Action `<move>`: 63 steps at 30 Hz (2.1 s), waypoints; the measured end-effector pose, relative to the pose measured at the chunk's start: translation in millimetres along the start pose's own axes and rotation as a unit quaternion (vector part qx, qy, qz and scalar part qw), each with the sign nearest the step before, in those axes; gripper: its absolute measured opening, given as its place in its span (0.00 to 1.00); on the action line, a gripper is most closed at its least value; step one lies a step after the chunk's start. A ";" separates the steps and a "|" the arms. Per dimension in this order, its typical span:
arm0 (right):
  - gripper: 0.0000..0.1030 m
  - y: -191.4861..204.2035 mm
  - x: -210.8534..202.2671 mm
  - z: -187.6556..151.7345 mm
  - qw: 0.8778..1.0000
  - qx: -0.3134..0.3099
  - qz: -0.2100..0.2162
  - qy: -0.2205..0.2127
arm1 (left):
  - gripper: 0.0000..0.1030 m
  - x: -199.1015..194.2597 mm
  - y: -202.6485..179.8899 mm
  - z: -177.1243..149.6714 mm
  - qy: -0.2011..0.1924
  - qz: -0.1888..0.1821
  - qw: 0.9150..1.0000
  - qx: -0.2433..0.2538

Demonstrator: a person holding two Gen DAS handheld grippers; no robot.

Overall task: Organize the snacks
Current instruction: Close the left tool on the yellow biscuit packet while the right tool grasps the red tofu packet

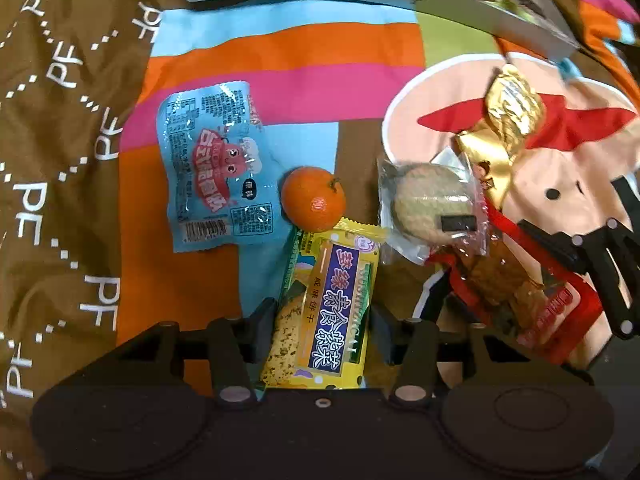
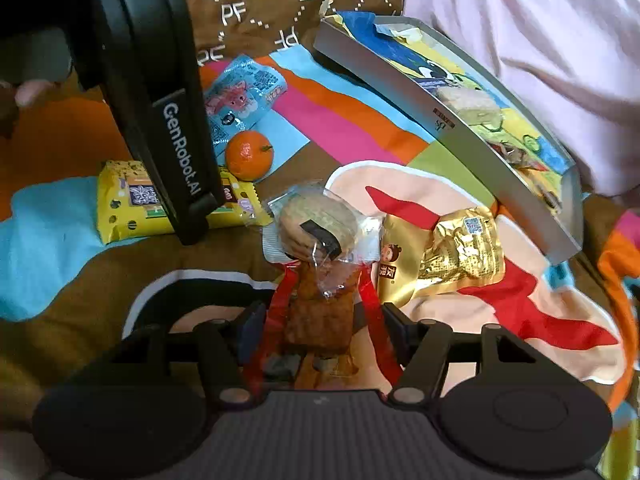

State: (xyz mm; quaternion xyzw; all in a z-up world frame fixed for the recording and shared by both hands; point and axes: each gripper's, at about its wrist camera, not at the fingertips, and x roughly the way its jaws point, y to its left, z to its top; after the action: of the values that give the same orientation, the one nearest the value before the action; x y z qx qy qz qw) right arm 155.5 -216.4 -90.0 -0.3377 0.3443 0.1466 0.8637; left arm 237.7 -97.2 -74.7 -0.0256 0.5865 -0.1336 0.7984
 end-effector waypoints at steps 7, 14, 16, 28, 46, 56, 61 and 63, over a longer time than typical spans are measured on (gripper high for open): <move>0.68 -23.0 3.9 -7.8 0.998 0.016 0.054 -0.016 | 0.50 2.6 -24.6 0.7 -0.001 0.038 0.999 -0.027; 0.68 -25.7 0.5 -13.6 0.997 0.020 0.064 -0.024 | 0.50 -1.9 -34.4 -19.4 -0.019 0.034 0.999 -0.038; 0.68 -24.0 -0.9 -14.6 0.998 0.019 0.062 -0.025 | 0.49 -7.0 -34.4 -23.6 -0.024 0.033 0.999 -0.024; 0.74 -35.4 -3.0 -23.9 0.995 0.074 0.071 -0.012 | 0.48 -17.0 -3.7 -44.0 -0.066 -0.014 0.998 0.009; 0.58 6.8 -10.9 -14.7 1.000 0.011 -0.012 -0.003 | 0.47 -14.9 6.1 -80.8 -0.175 -0.061 0.982 0.028; 0.49 4.6 -11.8 -11.3 0.999 0.039 -0.007 0.000 | 0.47 -20.3 6.0 -91.6 -0.176 -0.086 0.981 0.004; 0.60 -8.2 -2.2 -13.3 0.997 0.079 0.022 0.016 | 0.47 -22.9 3.9 -95.1 -0.171 -0.091 0.981 0.003; 0.65 -25.9 2.9 -16.8 0.990 0.133 0.045 0.024 | 0.47 -24.9 4.6 -96.8 -0.167 -0.098 0.981 -0.001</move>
State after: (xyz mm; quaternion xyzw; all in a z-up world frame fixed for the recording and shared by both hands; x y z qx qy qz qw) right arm 161.8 -246.7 -88.5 -0.2072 0.3966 0.1299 0.8848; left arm 140.4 -75.5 -82.5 -0.1059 0.4394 -0.2042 0.8683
